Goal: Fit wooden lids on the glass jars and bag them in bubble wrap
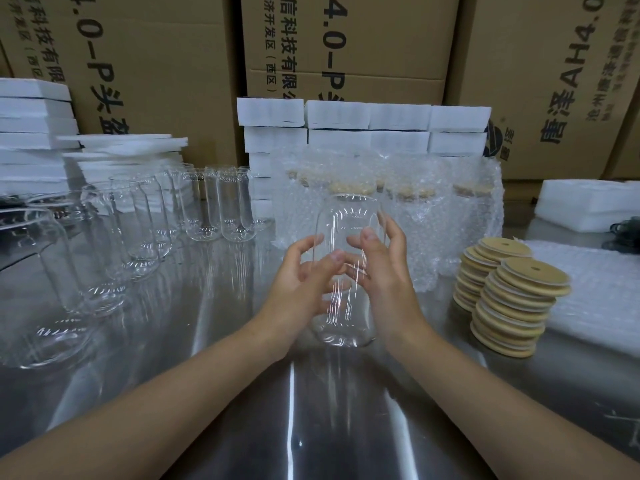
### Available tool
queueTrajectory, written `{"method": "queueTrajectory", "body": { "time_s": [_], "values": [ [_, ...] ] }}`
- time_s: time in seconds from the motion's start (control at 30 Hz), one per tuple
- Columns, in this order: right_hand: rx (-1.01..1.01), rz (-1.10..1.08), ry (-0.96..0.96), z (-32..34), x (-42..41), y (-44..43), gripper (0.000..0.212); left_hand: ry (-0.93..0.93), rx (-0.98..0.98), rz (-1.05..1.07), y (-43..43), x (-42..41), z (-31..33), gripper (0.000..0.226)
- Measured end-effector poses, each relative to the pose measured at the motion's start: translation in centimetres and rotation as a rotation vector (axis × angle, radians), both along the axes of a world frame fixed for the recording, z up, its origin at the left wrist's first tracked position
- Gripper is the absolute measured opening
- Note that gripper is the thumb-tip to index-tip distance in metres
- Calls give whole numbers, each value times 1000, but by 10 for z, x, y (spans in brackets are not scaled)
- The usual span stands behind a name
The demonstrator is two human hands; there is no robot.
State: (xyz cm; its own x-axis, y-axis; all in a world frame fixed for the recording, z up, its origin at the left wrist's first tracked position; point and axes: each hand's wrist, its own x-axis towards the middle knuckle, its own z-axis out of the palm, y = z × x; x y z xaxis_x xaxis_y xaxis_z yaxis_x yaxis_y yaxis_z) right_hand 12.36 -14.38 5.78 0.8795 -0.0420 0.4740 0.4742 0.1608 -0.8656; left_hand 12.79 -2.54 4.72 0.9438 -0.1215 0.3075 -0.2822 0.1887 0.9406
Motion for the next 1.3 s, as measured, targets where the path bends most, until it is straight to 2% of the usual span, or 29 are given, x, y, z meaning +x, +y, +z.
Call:
{"method": "queueTrajectory", "body": {
  "time_s": [0.1,0.17,0.23,0.37,0.47,0.57,0.67,0.73,0.83,0.93,1.0,1.1,1.3],
  "values": [
    [86,52,39,1,1,0,65,96,-91,-110,-2,2,2,39],
    [125,68,71,1,3,1,66,139,-126,-176,-1,3,2,40],
    [138,72,86,1,4,0,64,145,-94,-227,0,3,3,45],
    [89,55,94,-1,6,0,60,160,-46,-245,0,2,5,41],
    [45,40,82,-2,6,0,55,162,-8,-211,-1,-1,4,45],
    [-12,-12,39,-5,5,1,52,111,59,-117,-2,-6,2,64],
    [-80,-88,23,-7,3,1,61,32,201,60,-4,-7,6,69],
    [-110,-128,29,-8,2,2,67,13,245,111,-5,-5,4,81],
    [-155,-190,-5,-8,-1,3,79,-43,257,92,-7,-6,2,82],
    [-123,-190,-28,-7,-1,1,69,-80,285,76,-6,-8,1,98],
    [-78,-184,-20,-6,1,-1,60,-87,270,111,-5,-8,2,100],
    [-30,-166,-7,-5,3,-1,57,-82,210,133,-3,-7,3,100],
    [69,-83,37,-2,7,-4,76,-66,125,64,-1,-3,4,85]
  ]
}}
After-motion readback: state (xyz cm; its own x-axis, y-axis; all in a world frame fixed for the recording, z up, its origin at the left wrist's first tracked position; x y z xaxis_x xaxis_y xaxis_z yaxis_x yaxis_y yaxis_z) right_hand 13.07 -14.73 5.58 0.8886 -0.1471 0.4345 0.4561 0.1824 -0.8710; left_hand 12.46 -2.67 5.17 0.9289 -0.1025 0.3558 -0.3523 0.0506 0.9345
